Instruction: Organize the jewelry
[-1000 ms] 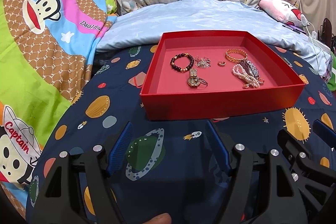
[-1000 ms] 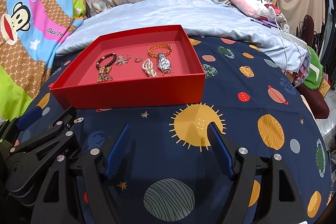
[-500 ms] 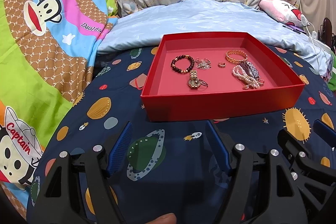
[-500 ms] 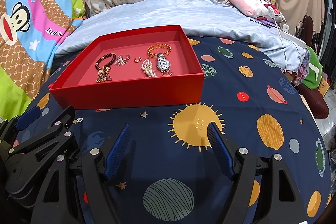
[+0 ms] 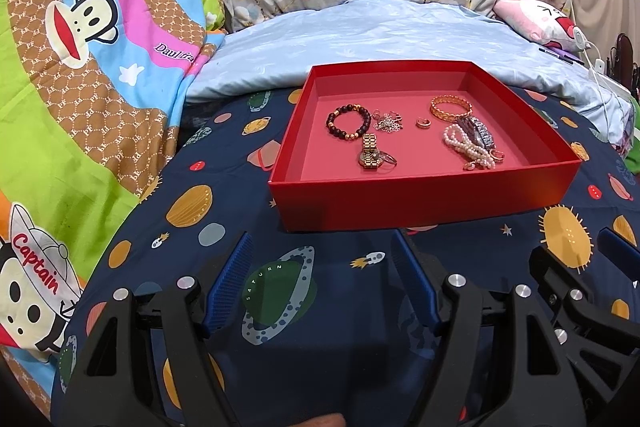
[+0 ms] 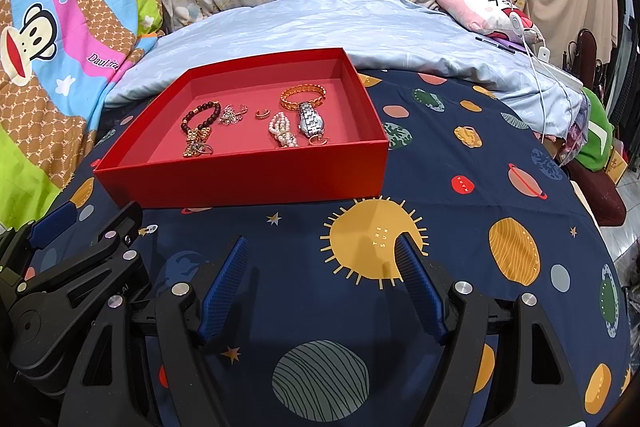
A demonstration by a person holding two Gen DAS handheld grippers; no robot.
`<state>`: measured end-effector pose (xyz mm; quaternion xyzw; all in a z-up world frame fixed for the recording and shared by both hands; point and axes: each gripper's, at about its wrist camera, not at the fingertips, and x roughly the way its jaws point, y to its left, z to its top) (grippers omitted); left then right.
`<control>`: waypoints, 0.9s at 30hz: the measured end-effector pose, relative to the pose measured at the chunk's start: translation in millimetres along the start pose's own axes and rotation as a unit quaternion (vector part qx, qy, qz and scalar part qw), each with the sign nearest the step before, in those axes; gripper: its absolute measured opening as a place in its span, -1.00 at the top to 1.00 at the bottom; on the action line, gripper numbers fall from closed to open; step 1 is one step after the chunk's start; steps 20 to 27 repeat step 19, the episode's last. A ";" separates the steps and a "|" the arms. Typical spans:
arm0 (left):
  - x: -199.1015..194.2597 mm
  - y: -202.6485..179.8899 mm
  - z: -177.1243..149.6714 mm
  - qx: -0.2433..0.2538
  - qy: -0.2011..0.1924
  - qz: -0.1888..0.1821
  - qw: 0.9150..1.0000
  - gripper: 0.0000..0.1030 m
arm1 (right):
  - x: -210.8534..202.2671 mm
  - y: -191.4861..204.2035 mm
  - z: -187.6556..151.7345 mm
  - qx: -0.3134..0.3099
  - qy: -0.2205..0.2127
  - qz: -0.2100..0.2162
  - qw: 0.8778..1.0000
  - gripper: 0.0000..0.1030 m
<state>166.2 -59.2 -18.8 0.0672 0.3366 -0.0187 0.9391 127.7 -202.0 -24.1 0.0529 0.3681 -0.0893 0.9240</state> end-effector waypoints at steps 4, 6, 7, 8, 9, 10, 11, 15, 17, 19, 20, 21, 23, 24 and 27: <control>-0.7 0.8 0.0 0.000 -0.001 0.002 1.000 -0.34 | 0.1 0.1 -0.1 0.000 0.000 0.000 1.000 -0.44; -1.0 1.5 0.0 0.001 -0.002 0.004 1.000 -0.34 | 0.0 0.2 -0.2 0.000 0.000 0.000 1.000 -0.44; -1.1 2.0 -0.1 0.001 -0.002 0.005 1.000 -0.34 | 0.1 0.2 -0.2 0.000 0.000 0.000 1.000 -0.44; -0.9 1.4 -0.1 0.001 -0.002 0.004 1.000 -0.34 | 0.1 0.1 -0.3 0.000 0.000 0.000 1.000 -0.44; -1.0 1.3 -0.1 0.001 -0.002 0.004 1.000 -0.34 | 0.0 0.3 -0.3 0.000 0.000 0.000 1.000 -0.44; -1.1 1.3 -0.1 0.001 -0.002 0.005 1.000 -0.34 | -0.1 0.1 -0.3 0.000 0.000 0.000 1.000 -0.44; -1.6 1.9 0.0 0.001 -0.003 0.005 1.000 -0.34 | -0.3 -0.2 0.0 0.000 -0.001 0.000 1.000 -0.44; -1.7 2.9 -0.2 0.000 -0.002 0.006 1.000 -0.34 | -0.3 0.3 -0.1 -0.001 0.000 -0.001 1.000 -0.44; -1.7 4.1 -0.1 -0.001 -0.001 0.004 1.000 -0.34 | 0.0 0.0 0.0 0.000 -0.001 0.000 1.000 -0.44; -1.6 3.8 -0.2 0.000 -0.001 0.005 1.000 -0.34 | 0.1 0.6 -0.5 -0.001 0.000 -0.001 1.000 -0.44; -1.6 3.8 -0.2 0.000 -0.001 0.005 1.000 -0.34 | 0.1 0.6 -0.5 -0.001 0.000 -0.001 1.000 -0.44; -1.6 3.8 -0.2 0.000 -0.001 0.005 1.000 -0.34 | 0.1 0.6 -0.5 -0.001 0.000 -0.001 1.000 -0.44; -1.6 3.8 -0.2 0.000 -0.001 0.005 1.000 -0.34 | 0.1 0.6 -0.5 -0.001 0.000 -0.001 1.000 -0.44; -1.6 3.8 -0.2 0.000 -0.001 0.005 1.000 -0.34 | 0.1 0.6 -0.5 -0.001 0.000 -0.001 1.000 -0.44; -1.6 3.8 -0.2 0.000 -0.001 0.005 1.000 -0.34 | 0.1 0.6 -0.5 -0.001 0.000 -0.001 1.000 -0.44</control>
